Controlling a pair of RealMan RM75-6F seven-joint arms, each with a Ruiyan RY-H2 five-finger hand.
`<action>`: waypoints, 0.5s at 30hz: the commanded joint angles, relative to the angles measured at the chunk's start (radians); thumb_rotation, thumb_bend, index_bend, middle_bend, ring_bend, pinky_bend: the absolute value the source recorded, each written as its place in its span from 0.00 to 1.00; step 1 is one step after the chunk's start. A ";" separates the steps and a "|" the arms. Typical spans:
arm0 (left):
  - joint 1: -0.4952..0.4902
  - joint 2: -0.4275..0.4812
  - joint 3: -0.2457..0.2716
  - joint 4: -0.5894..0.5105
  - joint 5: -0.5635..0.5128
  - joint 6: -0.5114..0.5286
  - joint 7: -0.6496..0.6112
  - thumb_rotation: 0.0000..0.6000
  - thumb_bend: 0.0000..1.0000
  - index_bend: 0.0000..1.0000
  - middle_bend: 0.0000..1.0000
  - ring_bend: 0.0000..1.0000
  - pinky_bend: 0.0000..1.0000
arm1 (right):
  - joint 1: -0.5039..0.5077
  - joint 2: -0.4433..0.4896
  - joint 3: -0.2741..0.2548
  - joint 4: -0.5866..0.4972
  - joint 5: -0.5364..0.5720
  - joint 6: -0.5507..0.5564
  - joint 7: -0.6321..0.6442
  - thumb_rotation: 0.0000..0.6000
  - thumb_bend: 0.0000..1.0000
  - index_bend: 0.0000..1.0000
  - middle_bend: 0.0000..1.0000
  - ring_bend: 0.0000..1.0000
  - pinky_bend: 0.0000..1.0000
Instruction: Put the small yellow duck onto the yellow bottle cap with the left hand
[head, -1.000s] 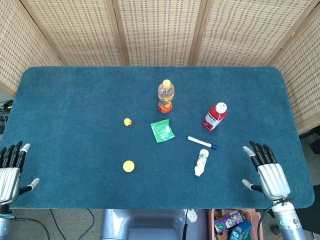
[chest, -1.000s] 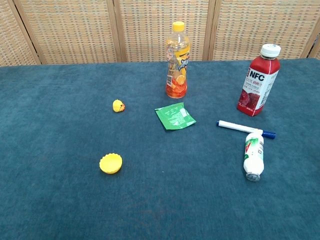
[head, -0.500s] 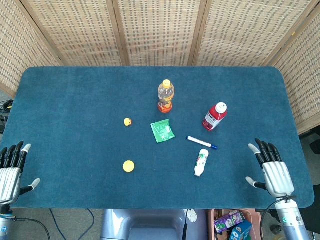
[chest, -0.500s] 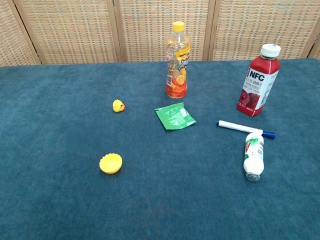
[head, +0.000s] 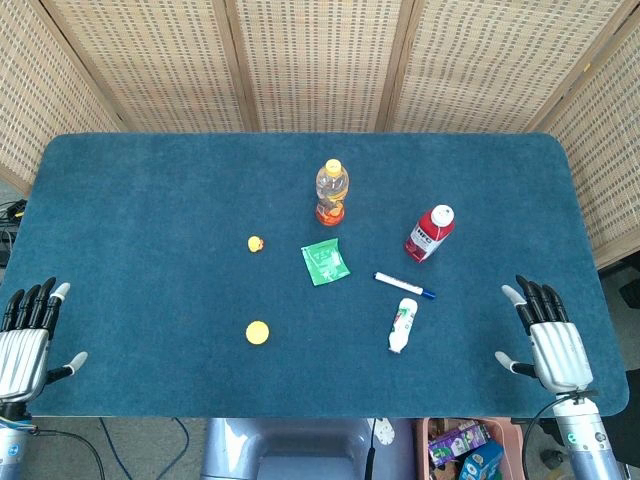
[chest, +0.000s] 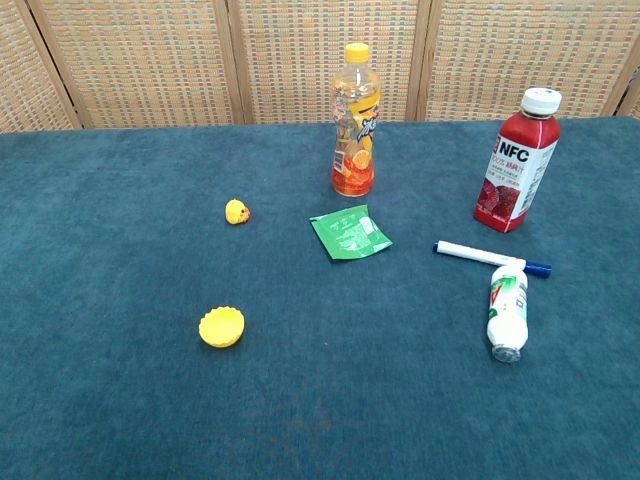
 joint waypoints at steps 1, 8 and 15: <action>-0.075 0.007 -0.062 -0.012 -0.039 -0.076 0.038 1.00 0.16 0.09 0.00 0.00 0.00 | 0.003 -0.001 0.007 0.004 0.015 -0.008 0.002 1.00 0.00 0.00 0.00 0.00 0.00; -0.228 0.013 -0.167 -0.038 -0.165 -0.249 0.123 1.00 0.16 0.14 0.00 0.00 0.00 | 0.007 -0.004 0.020 0.025 0.050 -0.028 0.020 1.00 0.00 0.00 0.00 0.00 0.00; -0.410 -0.041 -0.258 0.044 -0.349 -0.434 0.207 1.00 0.18 0.22 0.00 0.00 0.00 | 0.013 -0.013 0.038 0.058 0.091 -0.049 0.045 1.00 0.00 0.00 0.00 0.00 0.00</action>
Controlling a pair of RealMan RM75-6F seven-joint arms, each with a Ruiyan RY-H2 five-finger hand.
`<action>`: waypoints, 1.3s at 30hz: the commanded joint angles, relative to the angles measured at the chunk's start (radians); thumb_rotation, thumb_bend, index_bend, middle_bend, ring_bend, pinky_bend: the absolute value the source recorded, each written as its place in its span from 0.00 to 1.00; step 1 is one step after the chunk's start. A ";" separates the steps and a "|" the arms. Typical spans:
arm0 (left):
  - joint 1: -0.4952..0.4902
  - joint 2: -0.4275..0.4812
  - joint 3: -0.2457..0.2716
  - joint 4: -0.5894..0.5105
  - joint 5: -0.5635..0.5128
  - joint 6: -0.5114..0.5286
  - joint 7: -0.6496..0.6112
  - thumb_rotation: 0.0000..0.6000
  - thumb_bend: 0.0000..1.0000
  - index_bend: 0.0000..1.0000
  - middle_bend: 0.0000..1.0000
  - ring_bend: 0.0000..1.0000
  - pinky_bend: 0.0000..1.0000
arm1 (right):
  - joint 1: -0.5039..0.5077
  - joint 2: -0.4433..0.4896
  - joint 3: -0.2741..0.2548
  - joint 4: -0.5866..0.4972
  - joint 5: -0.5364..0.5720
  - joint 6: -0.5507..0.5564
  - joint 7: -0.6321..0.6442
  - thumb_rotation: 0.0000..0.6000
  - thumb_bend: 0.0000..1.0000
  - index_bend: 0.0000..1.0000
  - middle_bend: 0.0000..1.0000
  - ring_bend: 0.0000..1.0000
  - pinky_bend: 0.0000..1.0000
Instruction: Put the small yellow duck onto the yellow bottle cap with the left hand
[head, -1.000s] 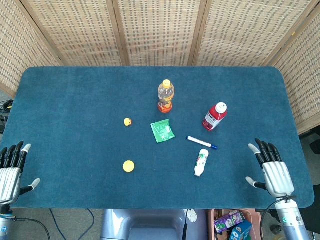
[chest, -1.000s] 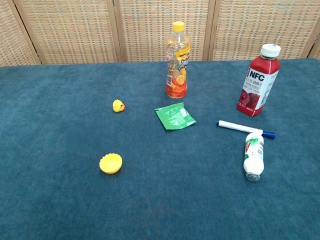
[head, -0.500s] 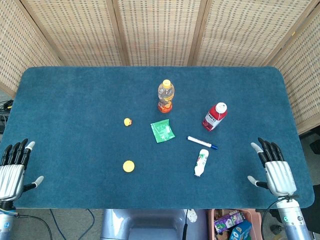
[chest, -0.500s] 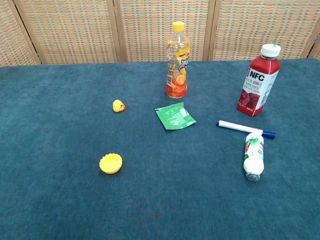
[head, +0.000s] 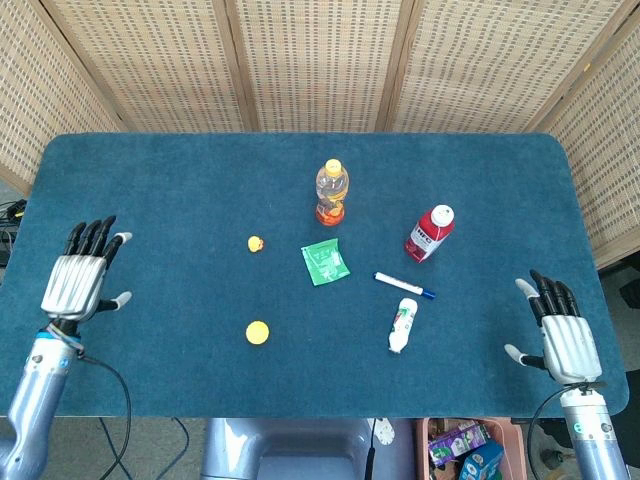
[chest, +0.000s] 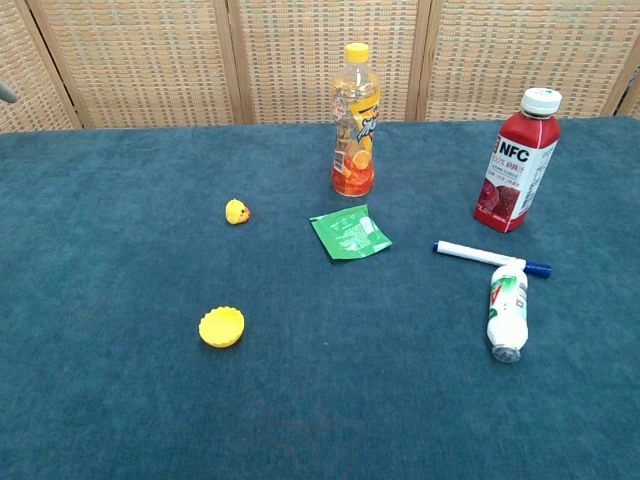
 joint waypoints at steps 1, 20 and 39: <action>-0.111 -0.046 -0.055 0.074 -0.108 -0.100 0.074 1.00 0.19 0.23 0.00 0.00 0.00 | 0.003 -0.005 0.007 0.013 0.014 -0.009 0.006 1.00 0.00 0.00 0.00 0.00 0.00; -0.471 -0.323 -0.057 0.477 -0.426 -0.373 0.245 1.00 0.21 0.30 0.00 0.00 0.00 | 0.019 -0.027 0.037 0.095 0.115 -0.089 0.050 1.00 0.00 0.00 0.00 0.00 0.00; -0.636 -0.512 -0.014 0.711 -0.537 -0.432 0.292 1.00 0.22 0.36 0.00 0.00 0.00 | 0.023 -0.016 0.041 0.114 0.107 -0.100 0.124 1.00 0.00 0.00 0.00 0.00 0.00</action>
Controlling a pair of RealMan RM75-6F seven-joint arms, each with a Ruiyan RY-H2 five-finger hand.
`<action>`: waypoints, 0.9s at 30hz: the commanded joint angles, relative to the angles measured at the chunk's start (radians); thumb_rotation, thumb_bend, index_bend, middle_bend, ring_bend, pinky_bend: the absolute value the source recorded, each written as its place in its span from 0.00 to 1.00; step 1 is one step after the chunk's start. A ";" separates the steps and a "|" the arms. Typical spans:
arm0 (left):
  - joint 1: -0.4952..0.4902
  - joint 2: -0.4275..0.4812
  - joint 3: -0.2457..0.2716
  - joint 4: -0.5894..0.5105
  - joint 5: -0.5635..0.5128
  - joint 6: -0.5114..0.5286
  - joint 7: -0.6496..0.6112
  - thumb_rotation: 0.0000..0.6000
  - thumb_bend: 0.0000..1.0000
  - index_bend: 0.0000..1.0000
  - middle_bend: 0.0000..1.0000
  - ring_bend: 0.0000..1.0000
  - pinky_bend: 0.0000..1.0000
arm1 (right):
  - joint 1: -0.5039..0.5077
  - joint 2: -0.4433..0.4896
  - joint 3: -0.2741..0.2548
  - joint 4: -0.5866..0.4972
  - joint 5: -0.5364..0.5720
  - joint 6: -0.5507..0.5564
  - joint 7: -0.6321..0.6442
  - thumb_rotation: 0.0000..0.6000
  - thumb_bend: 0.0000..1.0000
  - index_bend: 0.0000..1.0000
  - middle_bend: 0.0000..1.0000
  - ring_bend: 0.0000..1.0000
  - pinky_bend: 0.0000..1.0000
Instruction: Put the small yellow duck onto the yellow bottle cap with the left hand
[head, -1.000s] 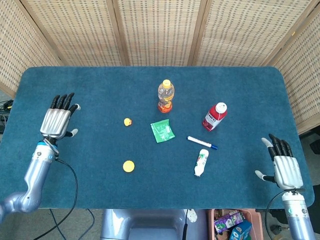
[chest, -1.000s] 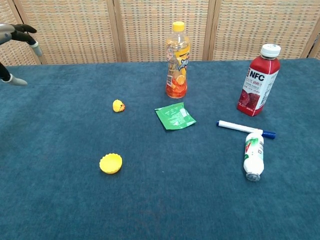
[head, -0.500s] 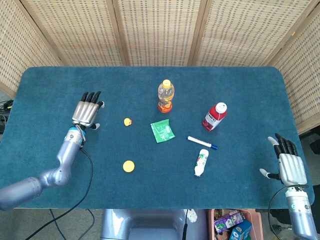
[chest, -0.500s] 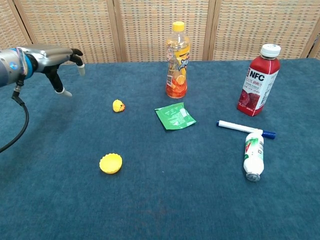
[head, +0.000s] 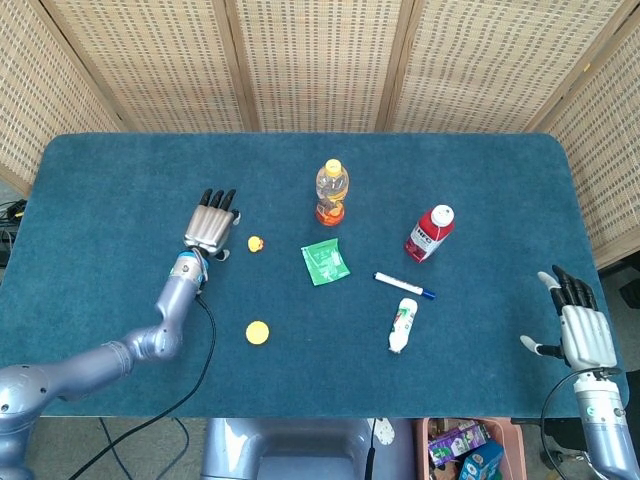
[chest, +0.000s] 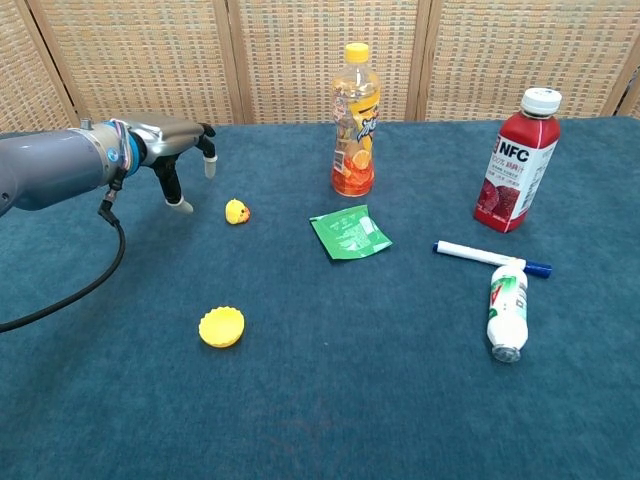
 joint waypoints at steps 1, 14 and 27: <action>-0.022 -0.025 0.004 0.033 -0.020 -0.014 0.005 1.00 0.22 0.36 0.00 0.00 0.00 | -0.001 0.002 0.001 -0.001 -0.002 0.003 0.004 1.00 0.00 0.00 0.00 0.00 0.00; -0.083 -0.114 0.013 0.183 -0.049 -0.073 -0.010 1.00 0.22 0.39 0.00 0.00 0.00 | 0.000 0.001 0.002 0.015 0.001 -0.003 0.029 1.00 0.00 0.00 0.00 0.00 0.00; -0.109 -0.165 0.012 0.270 0.001 -0.111 -0.083 1.00 0.23 0.41 0.01 0.00 0.00 | 0.004 -0.008 0.001 0.032 0.001 -0.011 0.037 1.00 0.00 0.00 0.00 0.00 0.00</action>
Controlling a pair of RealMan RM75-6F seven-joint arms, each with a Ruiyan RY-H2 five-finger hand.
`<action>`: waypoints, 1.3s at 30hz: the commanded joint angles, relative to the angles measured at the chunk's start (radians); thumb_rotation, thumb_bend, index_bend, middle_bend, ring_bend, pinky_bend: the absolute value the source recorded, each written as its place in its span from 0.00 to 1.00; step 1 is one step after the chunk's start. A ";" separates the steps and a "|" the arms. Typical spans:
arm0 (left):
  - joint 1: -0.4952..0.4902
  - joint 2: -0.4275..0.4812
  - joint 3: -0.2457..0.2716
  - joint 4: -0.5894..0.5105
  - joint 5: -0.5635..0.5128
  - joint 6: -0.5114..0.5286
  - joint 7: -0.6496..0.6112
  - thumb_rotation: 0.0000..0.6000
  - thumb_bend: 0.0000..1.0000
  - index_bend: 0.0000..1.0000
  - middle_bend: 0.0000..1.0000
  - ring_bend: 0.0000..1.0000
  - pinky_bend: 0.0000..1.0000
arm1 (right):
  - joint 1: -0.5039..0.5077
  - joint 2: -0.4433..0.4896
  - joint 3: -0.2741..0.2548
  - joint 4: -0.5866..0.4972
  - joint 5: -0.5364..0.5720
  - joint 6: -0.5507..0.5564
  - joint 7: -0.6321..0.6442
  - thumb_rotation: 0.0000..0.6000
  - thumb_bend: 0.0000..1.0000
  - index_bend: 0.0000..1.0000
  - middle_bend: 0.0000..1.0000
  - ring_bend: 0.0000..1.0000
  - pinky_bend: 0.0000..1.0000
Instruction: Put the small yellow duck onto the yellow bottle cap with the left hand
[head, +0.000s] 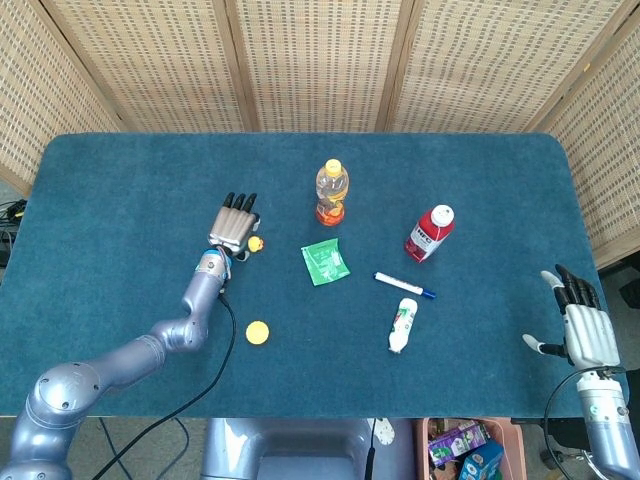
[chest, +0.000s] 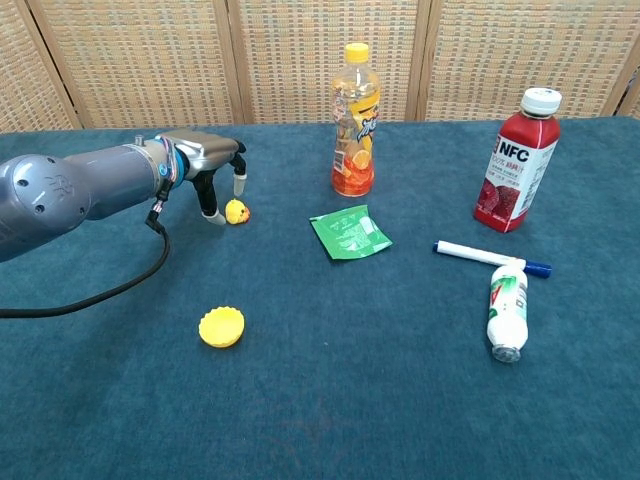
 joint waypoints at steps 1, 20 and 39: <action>-0.006 -0.009 0.001 0.018 0.007 -0.010 -0.008 1.00 0.23 0.41 0.01 0.00 0.00 | 0.001 -0.002 0.000 0.001 -0.001 0.000 0.000 1.00 0.00 0.00 0.00 0.00 0.00; -0.027 -0.055 -0.006 0.095 0.040 -0.041 -0.048 1.00 0.23 0.51 0.02 0.00 0.00 | -0.002 -0.017 0.000 0.029 -0.034 0.037 0.031 1.00 0.00 0.00 0.00 0.00 0.00; 0.018 0.066 -0.005 -0.121 0.075 0.054 -0.034 1.00 0.23 0.57 0.02 0.00 0.00 | -0.006 -0.019 -0.002 0.031 -0.058 0.065 0.046 1.00 0.00 0.00 0.00 0.00 0.00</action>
